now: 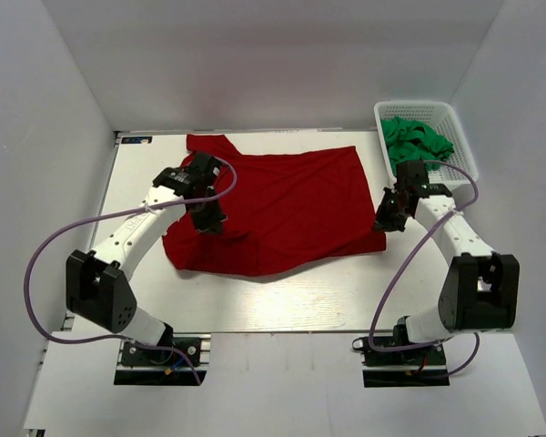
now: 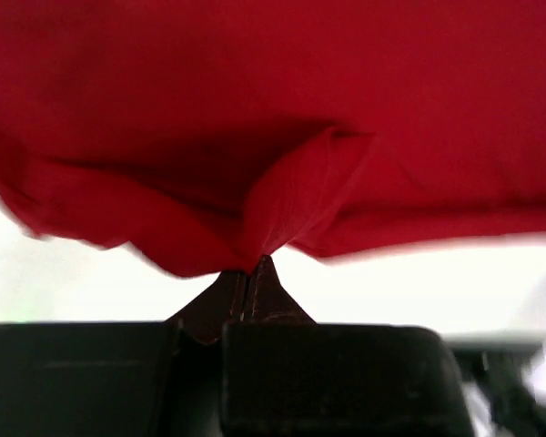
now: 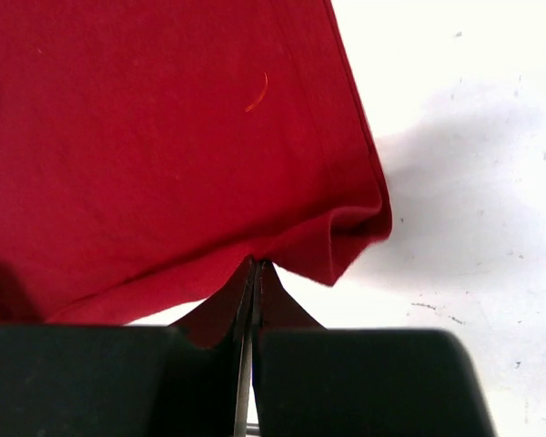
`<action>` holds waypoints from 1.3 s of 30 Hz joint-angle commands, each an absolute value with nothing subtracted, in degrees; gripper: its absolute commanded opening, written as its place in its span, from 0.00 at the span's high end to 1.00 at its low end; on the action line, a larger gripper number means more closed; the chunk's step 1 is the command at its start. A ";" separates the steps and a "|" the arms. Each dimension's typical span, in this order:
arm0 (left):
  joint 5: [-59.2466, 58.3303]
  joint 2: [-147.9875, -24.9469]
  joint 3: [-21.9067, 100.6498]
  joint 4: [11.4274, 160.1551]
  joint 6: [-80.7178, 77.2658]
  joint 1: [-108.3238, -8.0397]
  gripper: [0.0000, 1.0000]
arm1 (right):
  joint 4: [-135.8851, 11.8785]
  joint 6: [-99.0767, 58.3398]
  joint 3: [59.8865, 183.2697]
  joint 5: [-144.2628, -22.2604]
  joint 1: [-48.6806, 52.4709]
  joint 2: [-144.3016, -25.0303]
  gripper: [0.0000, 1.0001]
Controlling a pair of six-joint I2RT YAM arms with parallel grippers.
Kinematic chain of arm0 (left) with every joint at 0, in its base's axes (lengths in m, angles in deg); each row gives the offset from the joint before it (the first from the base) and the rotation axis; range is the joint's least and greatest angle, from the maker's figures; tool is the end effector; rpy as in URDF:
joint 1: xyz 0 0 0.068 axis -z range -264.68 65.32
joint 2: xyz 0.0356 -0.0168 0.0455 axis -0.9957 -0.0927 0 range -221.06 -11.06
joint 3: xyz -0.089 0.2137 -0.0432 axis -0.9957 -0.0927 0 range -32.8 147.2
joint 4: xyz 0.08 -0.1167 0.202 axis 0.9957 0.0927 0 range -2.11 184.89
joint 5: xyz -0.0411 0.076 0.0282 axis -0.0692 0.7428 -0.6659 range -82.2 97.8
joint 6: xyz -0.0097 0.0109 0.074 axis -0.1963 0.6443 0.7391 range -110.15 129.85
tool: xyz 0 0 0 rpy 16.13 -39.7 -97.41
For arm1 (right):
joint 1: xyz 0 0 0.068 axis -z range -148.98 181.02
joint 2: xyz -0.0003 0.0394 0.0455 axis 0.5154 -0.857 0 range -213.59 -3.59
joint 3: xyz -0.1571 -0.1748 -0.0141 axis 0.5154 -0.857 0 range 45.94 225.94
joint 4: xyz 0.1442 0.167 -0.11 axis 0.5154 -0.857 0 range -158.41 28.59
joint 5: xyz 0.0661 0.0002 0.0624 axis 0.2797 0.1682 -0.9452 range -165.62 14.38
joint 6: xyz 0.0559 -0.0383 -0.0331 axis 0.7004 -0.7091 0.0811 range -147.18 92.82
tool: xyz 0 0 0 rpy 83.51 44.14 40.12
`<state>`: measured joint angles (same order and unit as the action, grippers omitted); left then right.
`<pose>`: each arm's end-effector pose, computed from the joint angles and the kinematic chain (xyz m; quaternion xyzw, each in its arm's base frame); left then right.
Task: Fold and stack the t-shirts
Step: Grap the side of the flattened tshirt closest away from the robot with both arms, then fold the flattened tshirt in 1/3 of the way
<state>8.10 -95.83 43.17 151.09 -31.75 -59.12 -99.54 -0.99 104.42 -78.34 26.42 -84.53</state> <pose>0.2506 -0.1195 0.2312 -0.1382 0.9780 -0.0844 0.1318 0.2855 0.0260 0.1839 0.1752 0.9510 0.0895 0.2385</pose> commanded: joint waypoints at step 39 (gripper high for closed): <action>19.93 -120.21 52.60 102.84 -13.70 -70.97 0.71 | -98.15 -2.57 128.03 -69.56 26.36 -108.35 0.93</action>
<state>21.54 -119.42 46.12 107.36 -15.14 -70.09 -100.35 -2.74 125.25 -73.21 26.40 -107.20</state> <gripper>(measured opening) 0.272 0.064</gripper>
